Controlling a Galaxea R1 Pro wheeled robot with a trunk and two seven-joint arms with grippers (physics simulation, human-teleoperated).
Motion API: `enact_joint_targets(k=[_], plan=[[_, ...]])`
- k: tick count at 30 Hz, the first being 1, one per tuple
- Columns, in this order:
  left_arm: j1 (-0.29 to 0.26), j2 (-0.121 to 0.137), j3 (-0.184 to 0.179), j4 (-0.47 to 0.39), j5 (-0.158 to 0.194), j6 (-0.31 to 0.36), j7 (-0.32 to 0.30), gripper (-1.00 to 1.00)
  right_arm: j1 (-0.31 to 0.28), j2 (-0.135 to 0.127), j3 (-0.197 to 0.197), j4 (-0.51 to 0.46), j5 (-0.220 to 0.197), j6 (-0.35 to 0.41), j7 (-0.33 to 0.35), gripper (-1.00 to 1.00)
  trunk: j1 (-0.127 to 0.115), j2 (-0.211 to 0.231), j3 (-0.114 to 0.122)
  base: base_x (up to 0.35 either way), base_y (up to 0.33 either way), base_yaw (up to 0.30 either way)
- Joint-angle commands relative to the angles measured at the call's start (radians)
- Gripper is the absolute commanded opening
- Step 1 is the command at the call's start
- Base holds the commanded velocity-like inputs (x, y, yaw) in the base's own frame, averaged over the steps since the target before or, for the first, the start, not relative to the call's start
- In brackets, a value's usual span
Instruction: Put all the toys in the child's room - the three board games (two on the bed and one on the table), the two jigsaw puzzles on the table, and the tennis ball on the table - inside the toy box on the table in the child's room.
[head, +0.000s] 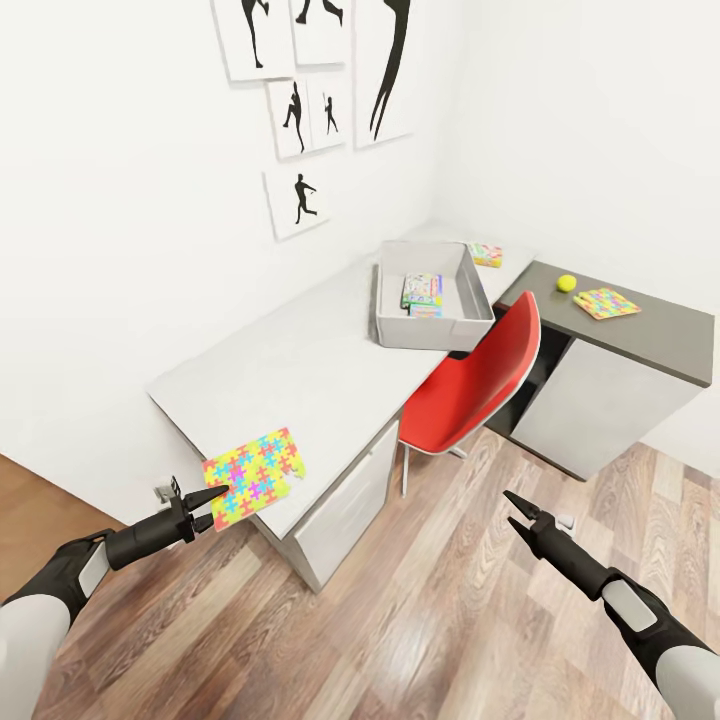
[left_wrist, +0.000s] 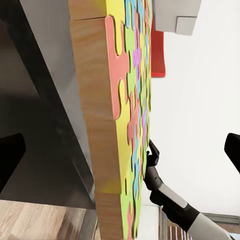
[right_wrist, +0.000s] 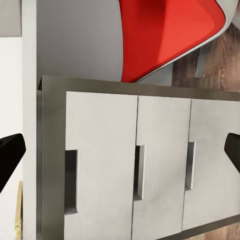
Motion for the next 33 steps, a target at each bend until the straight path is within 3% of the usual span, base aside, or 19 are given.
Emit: enact_joint_targets(k=[1, 19, 20, 33], plan=[[-0.001, 0.0, 0.001, 0.0, -0.001, 0.011, -0.003, 1.0, -0.001, 0.0, -0.001, 0.001, -0.007, 0.008, 0.001, 1.0, 0.0, -0.001, -0.001, 0.001, -0.003, 0.0], [-0.001, 0.0, 0.001, 0.0, 0.0, 0.01, -0.003, 1.0, -0.001, 0.0, -0.001, 0.0, -0.006, 0.008, 0.001, 1.0, 0.0, -0.001, -0.001, 0.0, 0.0, 0.0], [-0.001, 0.0, 0.001, 0.0, 0.0, 0.01, -0.003, -1.0, -0.001, 0.0, -0.001, 0.0, -0.007, 0.009, 0.001, 1.0, 0.0, -0.001, -0.001, 0.0, 0.0, 0.0], [-0.001, 0.001, 0.001, 0.0, 0.001, 0.011, -0.008, -1.0, -0.001, 0.0, -0.001, 0.001, -0.007, 0.008, 0.001, 1.0, 0.0, -0.001, -0.001, 0.0, 0.0, 0.0]])
